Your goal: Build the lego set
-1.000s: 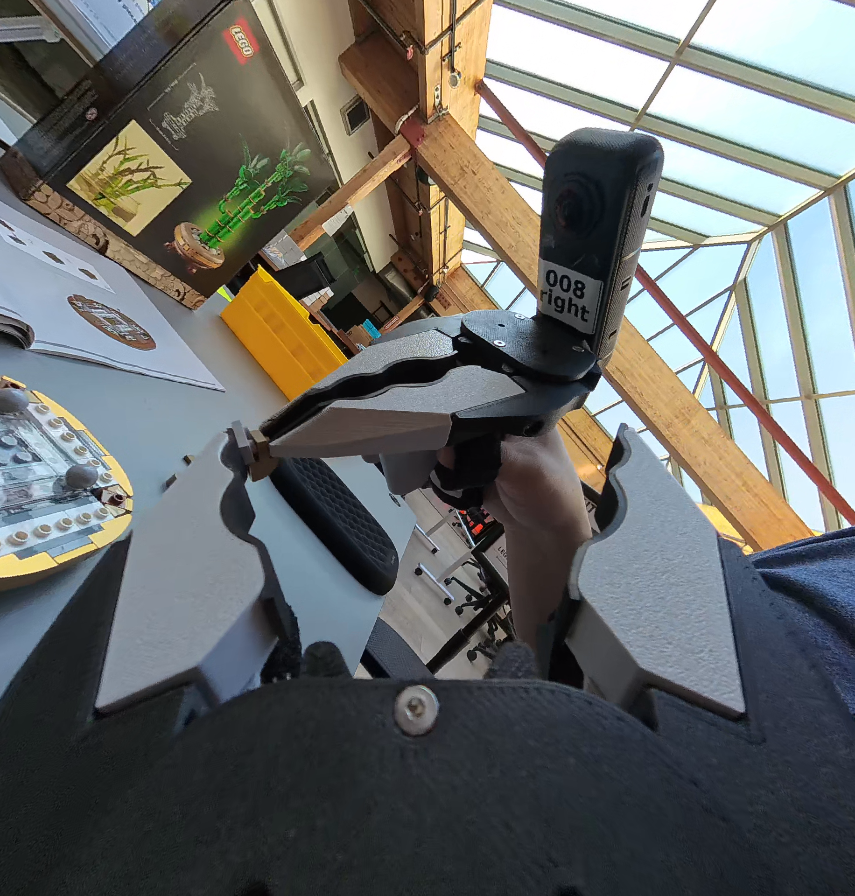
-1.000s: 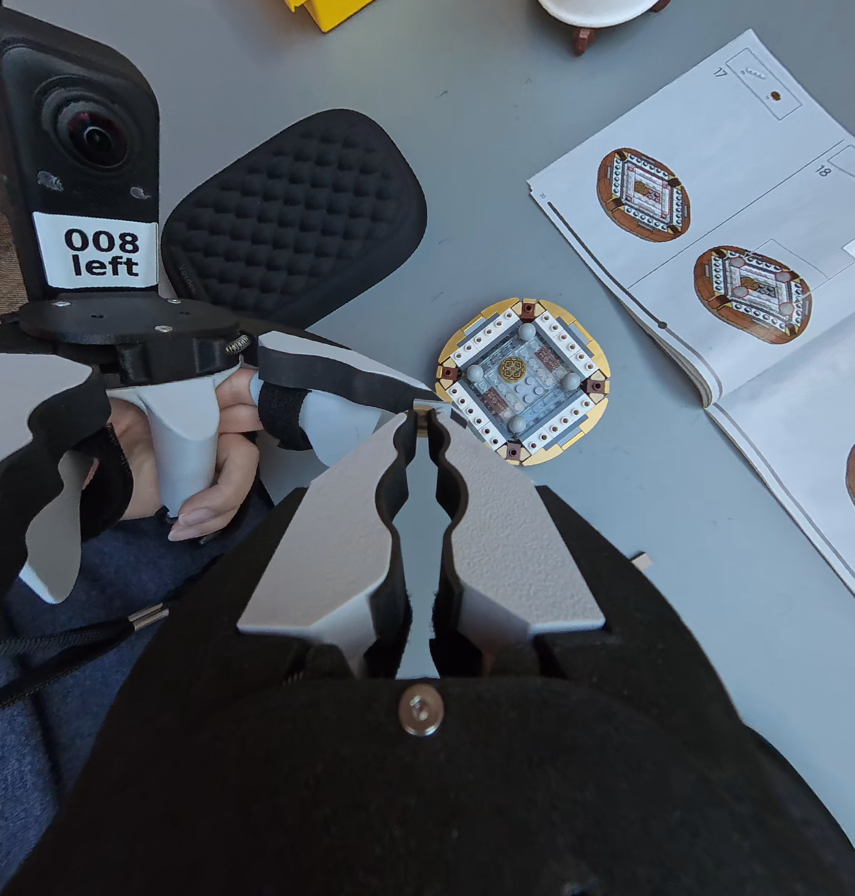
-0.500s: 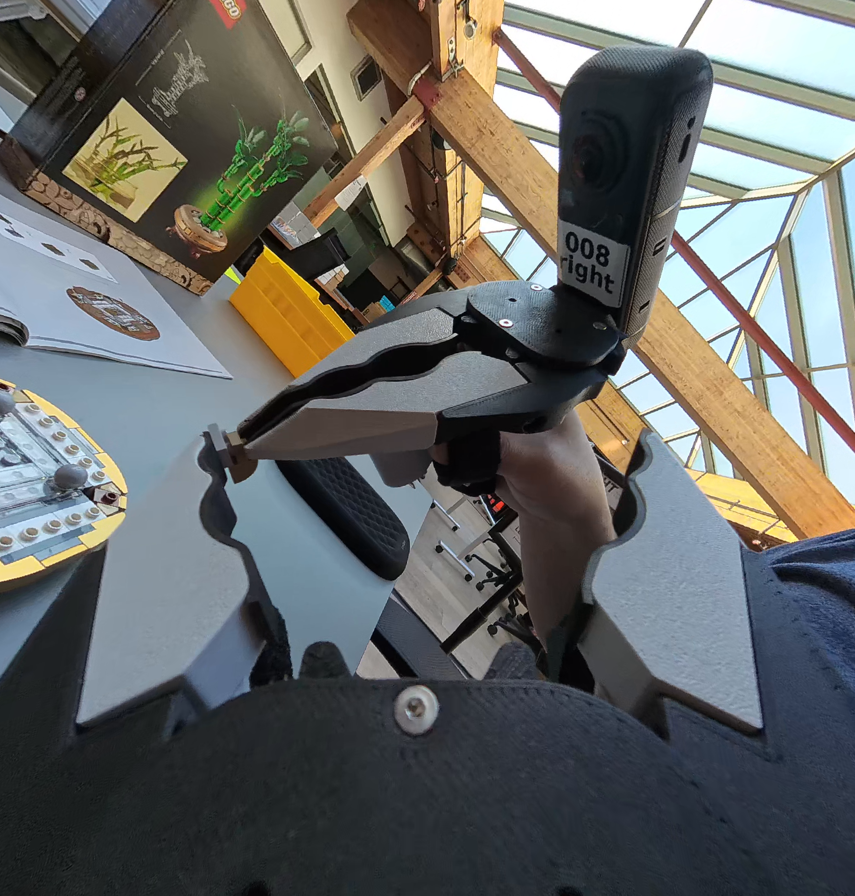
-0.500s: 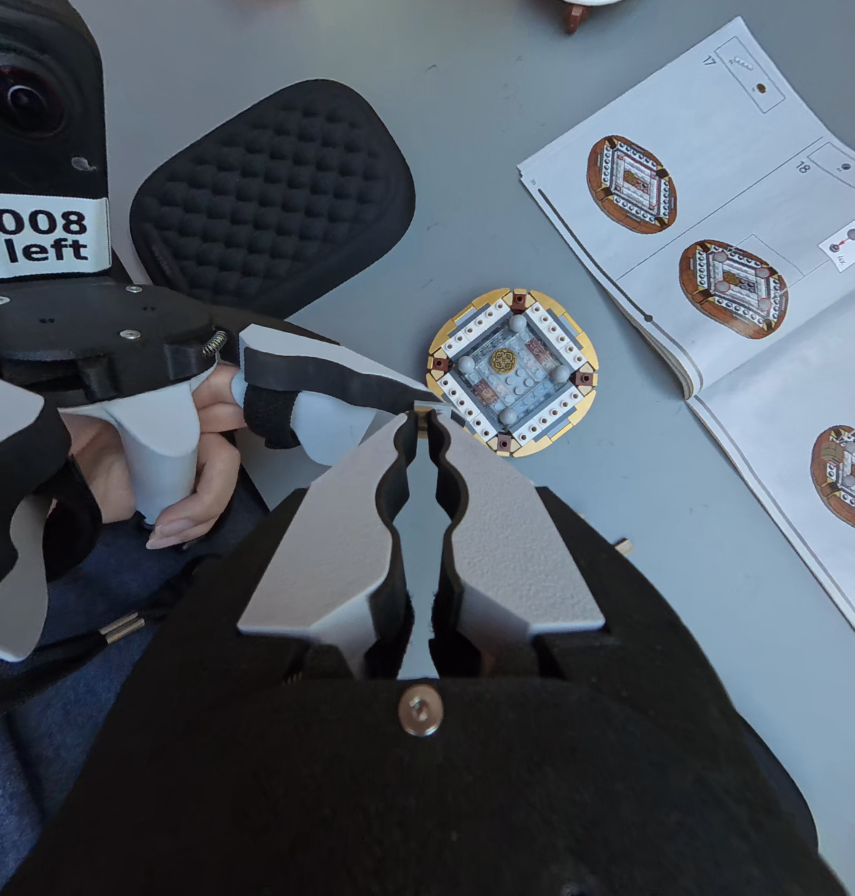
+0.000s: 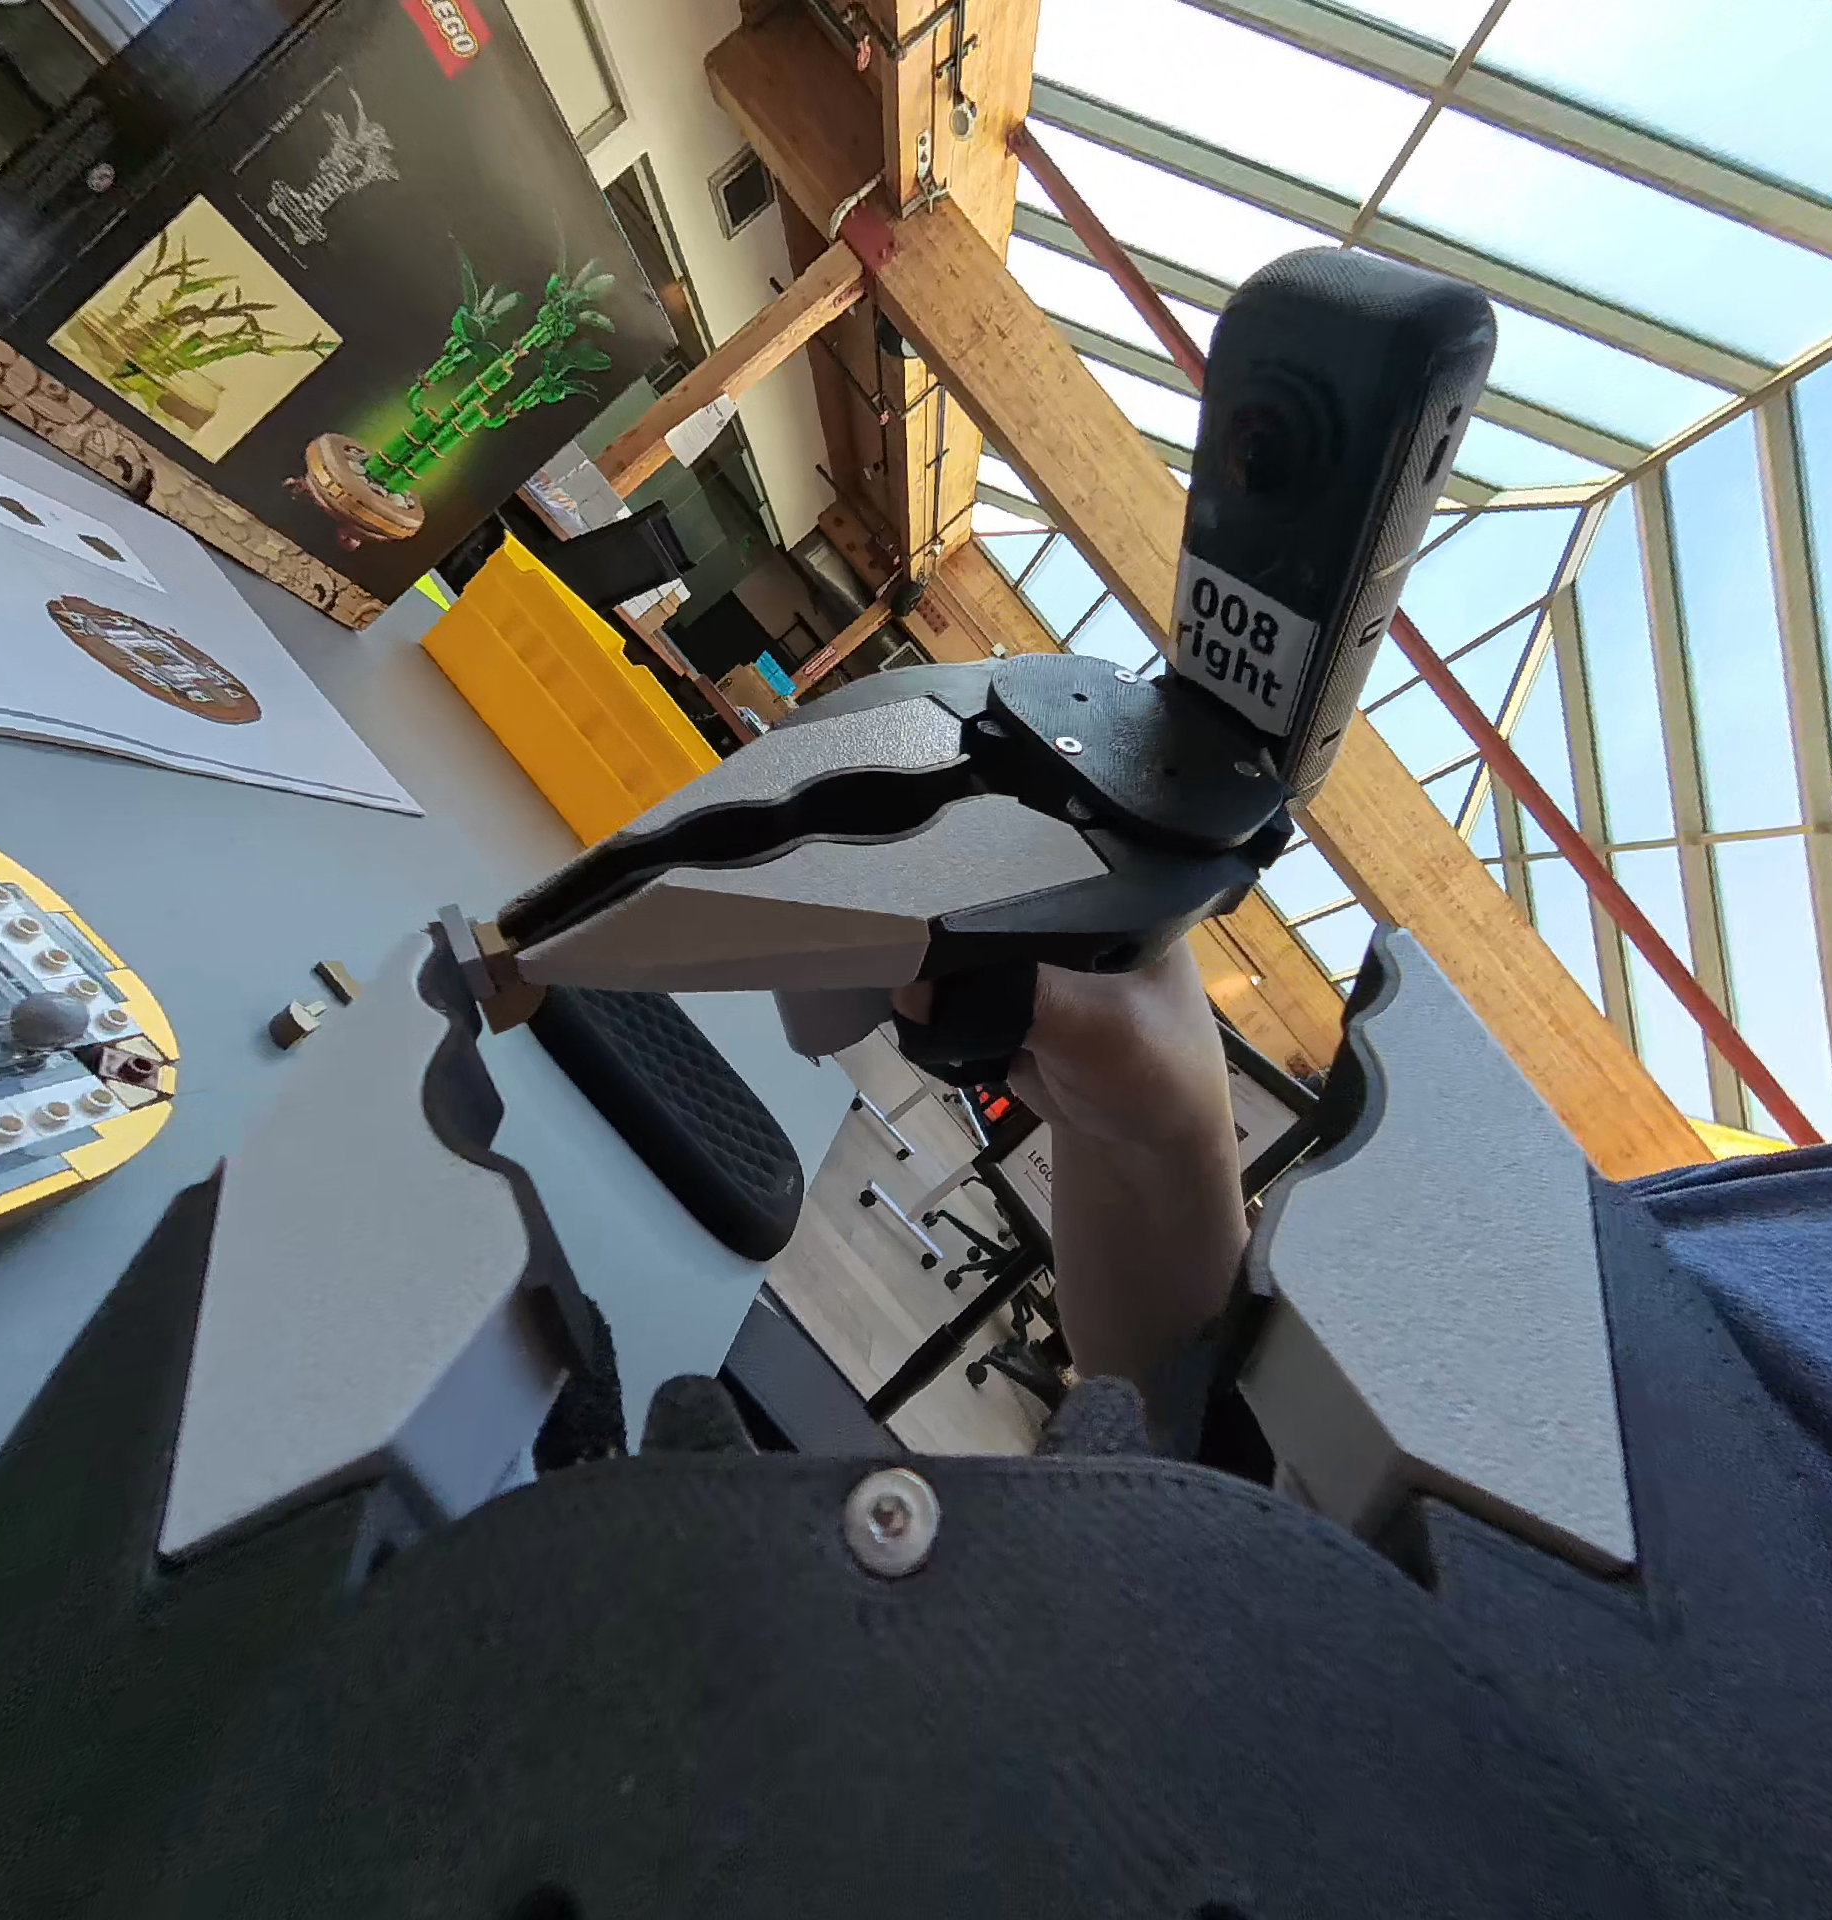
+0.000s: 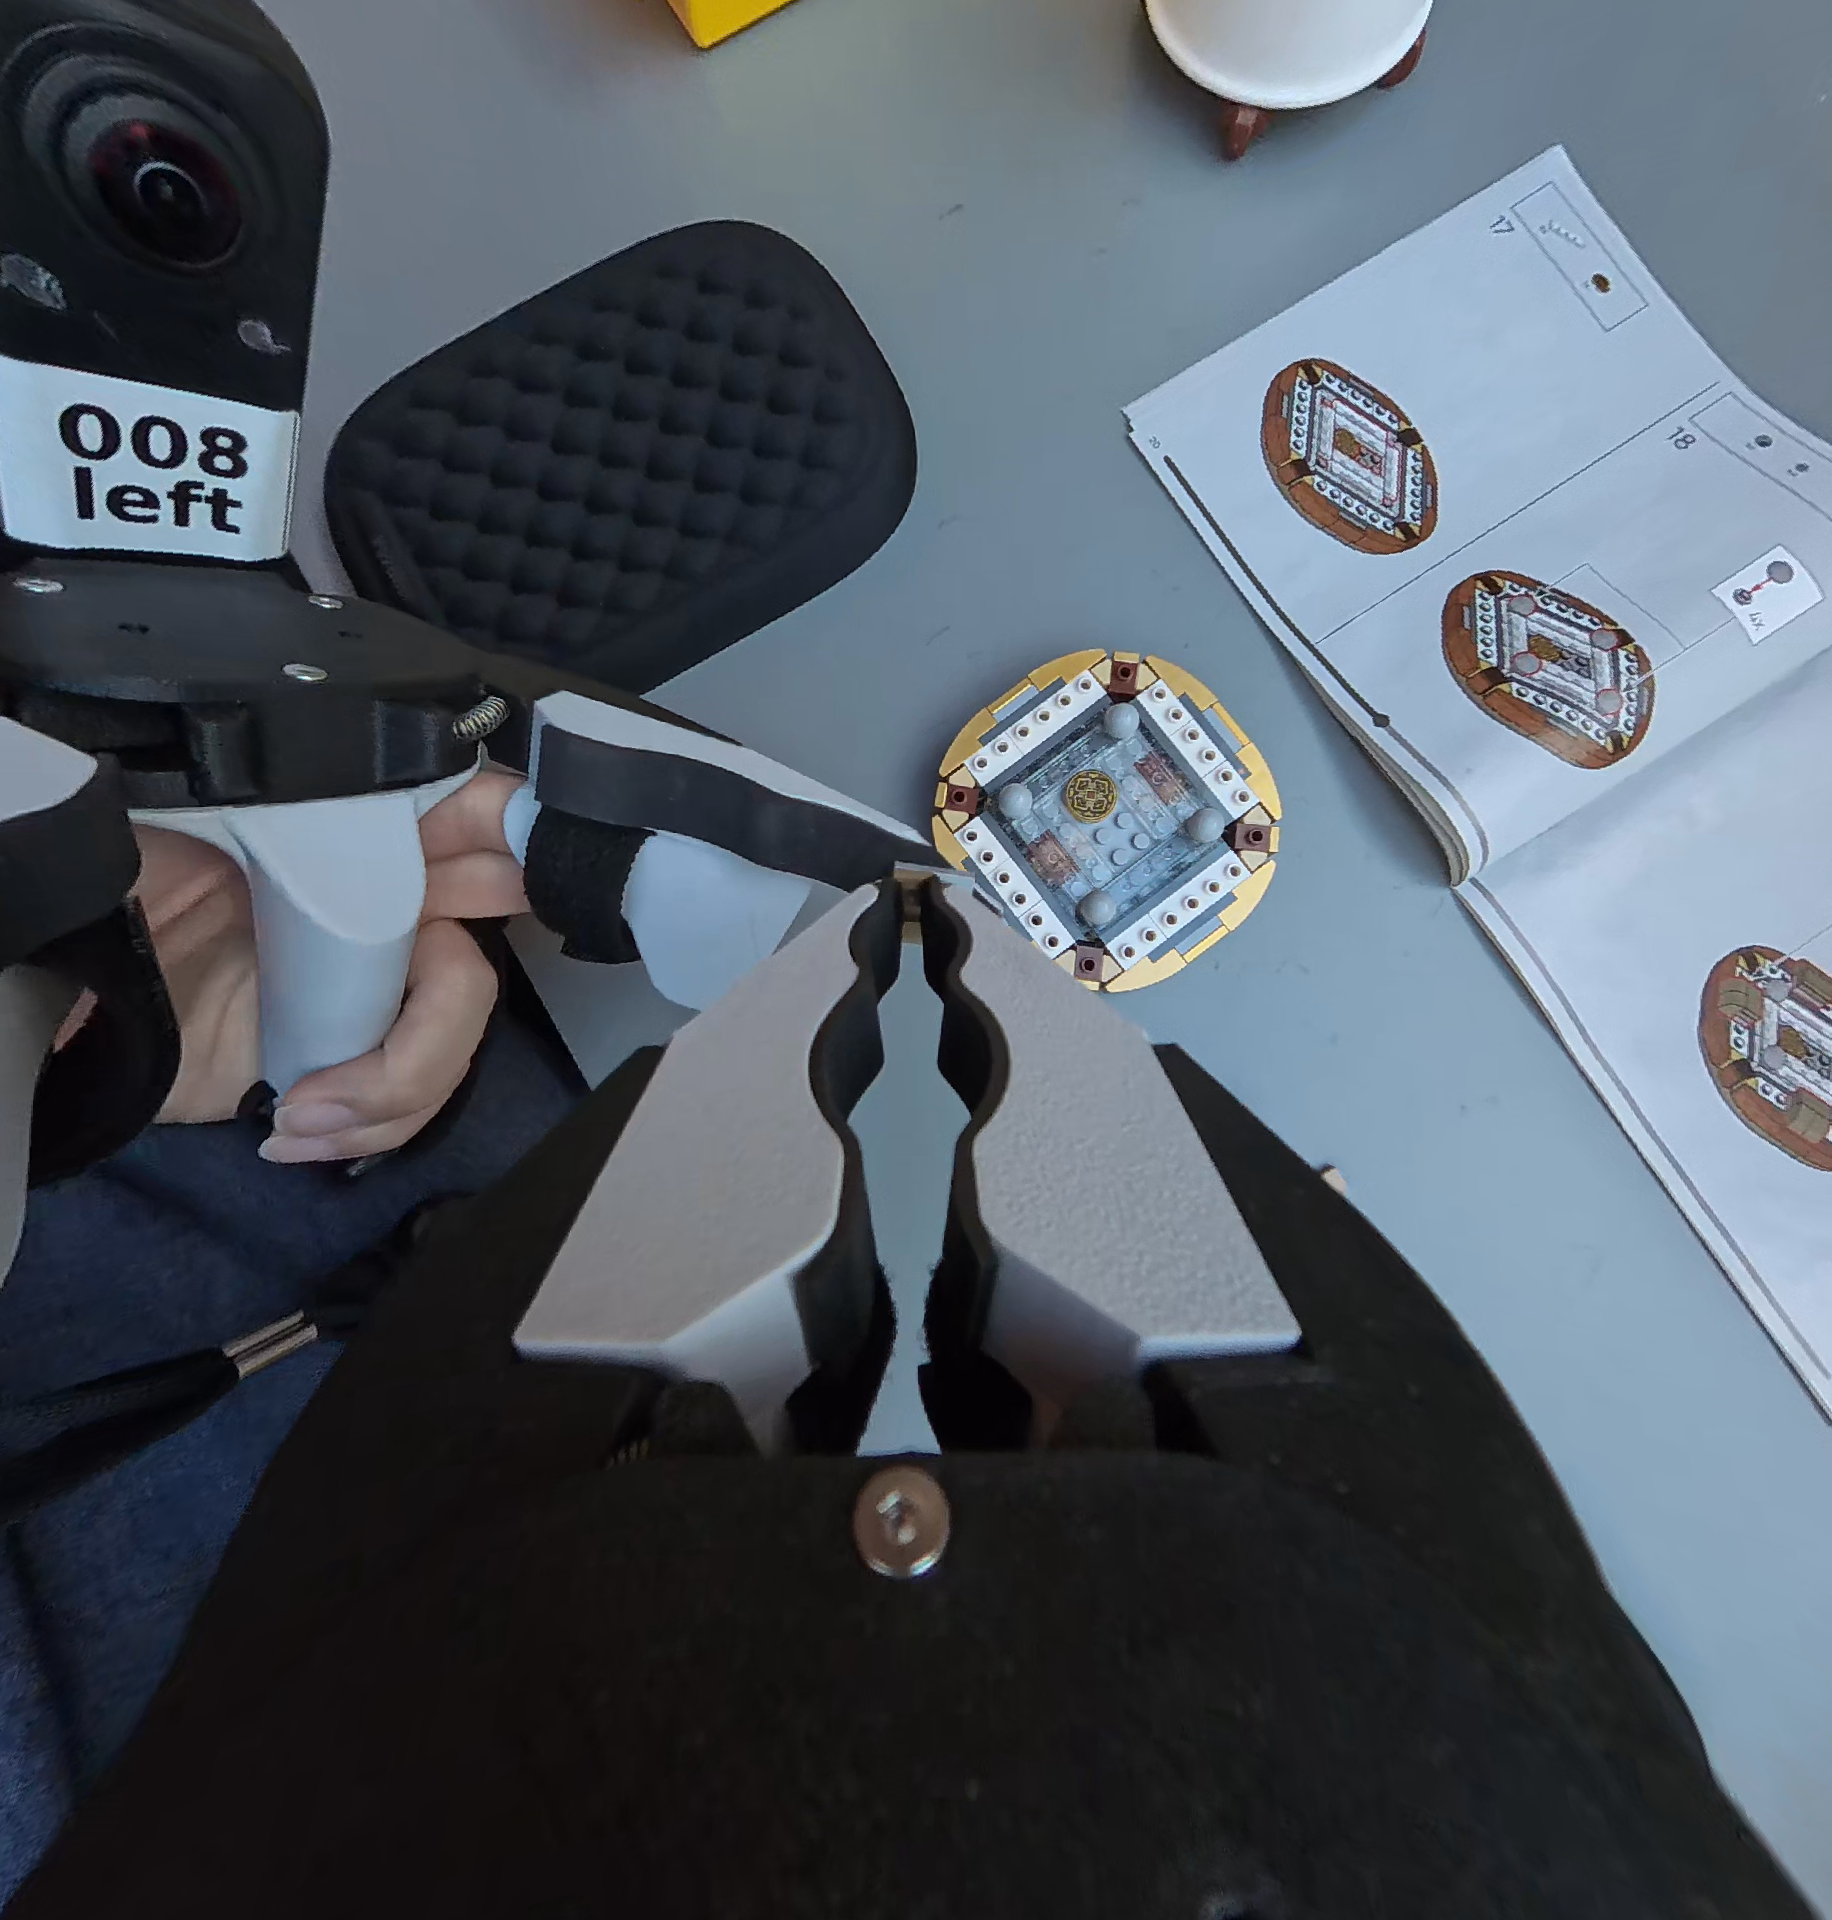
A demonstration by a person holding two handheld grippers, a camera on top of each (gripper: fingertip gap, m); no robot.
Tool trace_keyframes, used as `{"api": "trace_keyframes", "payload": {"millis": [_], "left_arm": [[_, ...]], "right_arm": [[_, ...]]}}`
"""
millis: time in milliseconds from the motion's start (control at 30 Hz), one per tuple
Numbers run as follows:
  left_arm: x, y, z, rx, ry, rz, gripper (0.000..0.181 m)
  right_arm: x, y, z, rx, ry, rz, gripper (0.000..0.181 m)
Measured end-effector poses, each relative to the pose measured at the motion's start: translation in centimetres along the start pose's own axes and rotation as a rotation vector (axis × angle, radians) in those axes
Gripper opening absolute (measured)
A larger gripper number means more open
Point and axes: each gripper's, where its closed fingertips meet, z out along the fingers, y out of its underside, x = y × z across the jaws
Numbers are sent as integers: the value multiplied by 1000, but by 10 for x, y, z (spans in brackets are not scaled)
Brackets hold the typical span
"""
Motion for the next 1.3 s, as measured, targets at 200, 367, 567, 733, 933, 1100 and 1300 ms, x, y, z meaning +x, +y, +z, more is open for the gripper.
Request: {"api": "trace_keyframes", "payload": {"millis": [200,367,567,733,933,1100,1300], "left_arm": [[-4,-3,0,6,-11,-23,159],[-9,-2,1,-3,-24,-22,159],[-12,-5,1,4,-33,-30,158],[-15,-16,-3,53,25,-95,135],[-18,-15,-6,61,45,-137,134],[-22,-16,-6,76,63,-216,131],[-31,-9,-9,46,29,-225,128]], "right_arm": [[2,-1,4,15,19,-8,3],[4,0,7,6,55,-17,3],[7,-1,10,26,81,-27,3],[10,-7,4,81,41,12,4],[9,-8,-13,170,50,-2,5],[18,-2,-26,245,32,59,4],[21,45,-9,98,-26,104,3]]}}
